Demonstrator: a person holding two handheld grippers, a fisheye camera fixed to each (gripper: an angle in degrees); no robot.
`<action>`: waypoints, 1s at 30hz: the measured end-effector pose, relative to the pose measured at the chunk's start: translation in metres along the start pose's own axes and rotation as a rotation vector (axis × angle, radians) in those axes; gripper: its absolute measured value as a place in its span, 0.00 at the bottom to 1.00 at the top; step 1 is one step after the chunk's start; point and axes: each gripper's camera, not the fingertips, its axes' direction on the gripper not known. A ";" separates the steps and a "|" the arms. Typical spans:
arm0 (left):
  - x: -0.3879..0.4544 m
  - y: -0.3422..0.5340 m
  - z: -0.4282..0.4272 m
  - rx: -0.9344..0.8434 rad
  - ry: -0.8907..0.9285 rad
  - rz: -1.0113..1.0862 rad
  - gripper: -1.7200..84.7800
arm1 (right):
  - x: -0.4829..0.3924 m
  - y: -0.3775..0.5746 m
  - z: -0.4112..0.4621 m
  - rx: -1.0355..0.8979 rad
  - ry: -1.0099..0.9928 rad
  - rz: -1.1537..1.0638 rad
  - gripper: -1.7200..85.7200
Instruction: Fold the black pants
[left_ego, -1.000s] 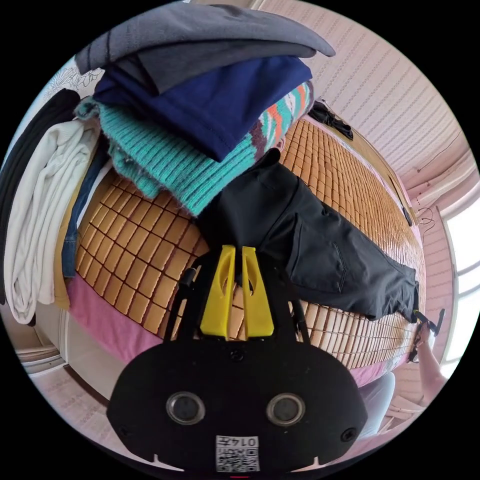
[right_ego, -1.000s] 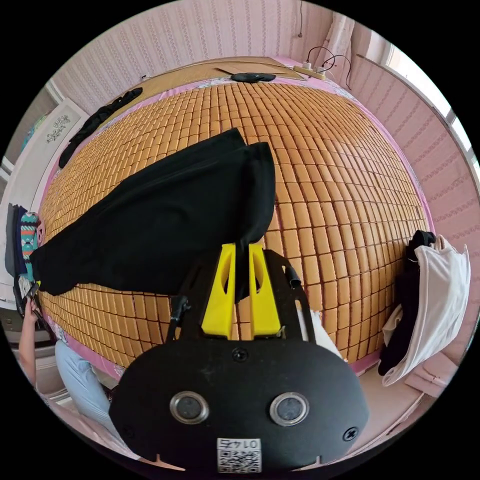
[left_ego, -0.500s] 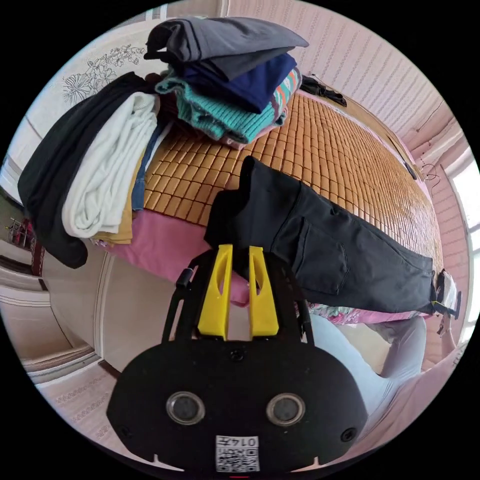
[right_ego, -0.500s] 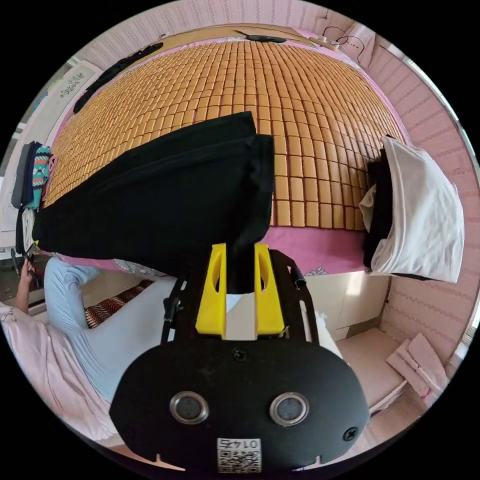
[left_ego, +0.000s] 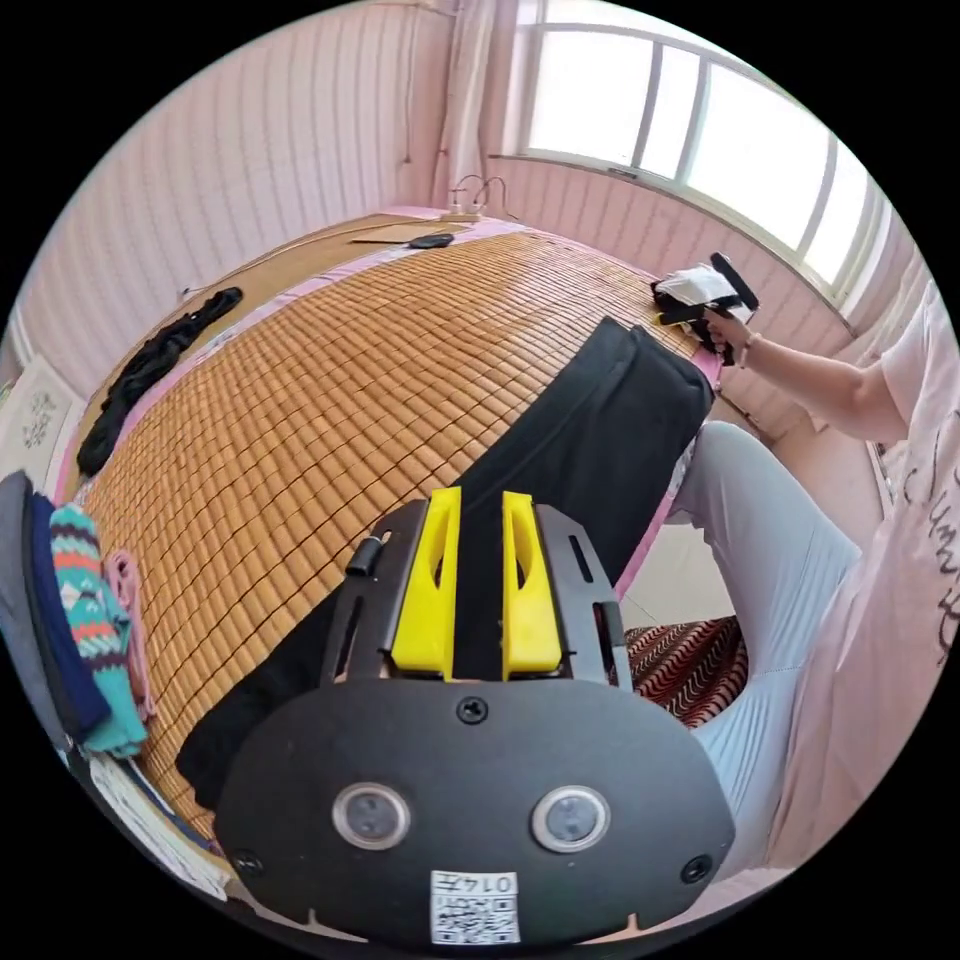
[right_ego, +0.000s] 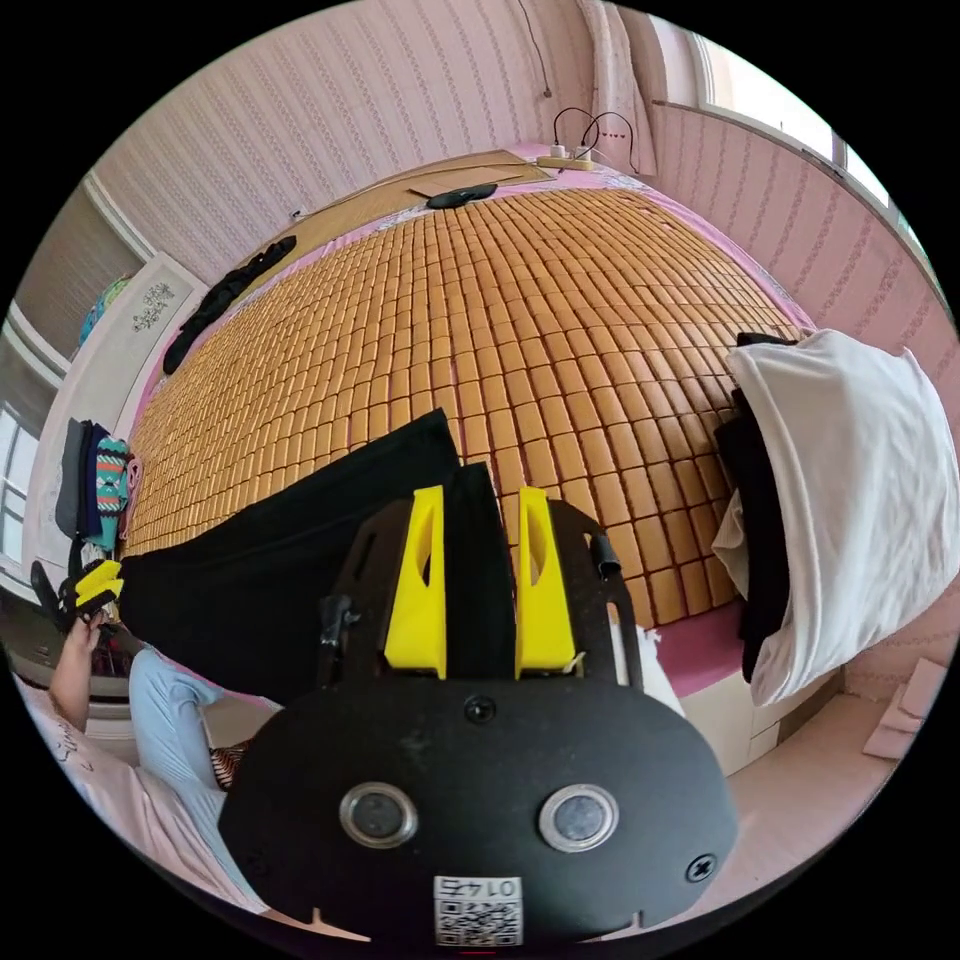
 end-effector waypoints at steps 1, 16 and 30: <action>0.016 -0.021 0.026 0.001 0.038 0.061 0.10 | 0.010 -0.004 0.006 0.001 -0.017 0.015 0.13; 0.066 -0.098 0.151 -0.102 0.109 0.296 0.01 | 0.043 0.039 -0.077 0.189 -0.134 -0.123 0.01; -0.002 -0.112 0.236 -0.232 0.181 -0.026 0.01 | 0.058 -0.042 0.010 -0.112 -0.179 -0.025 0.09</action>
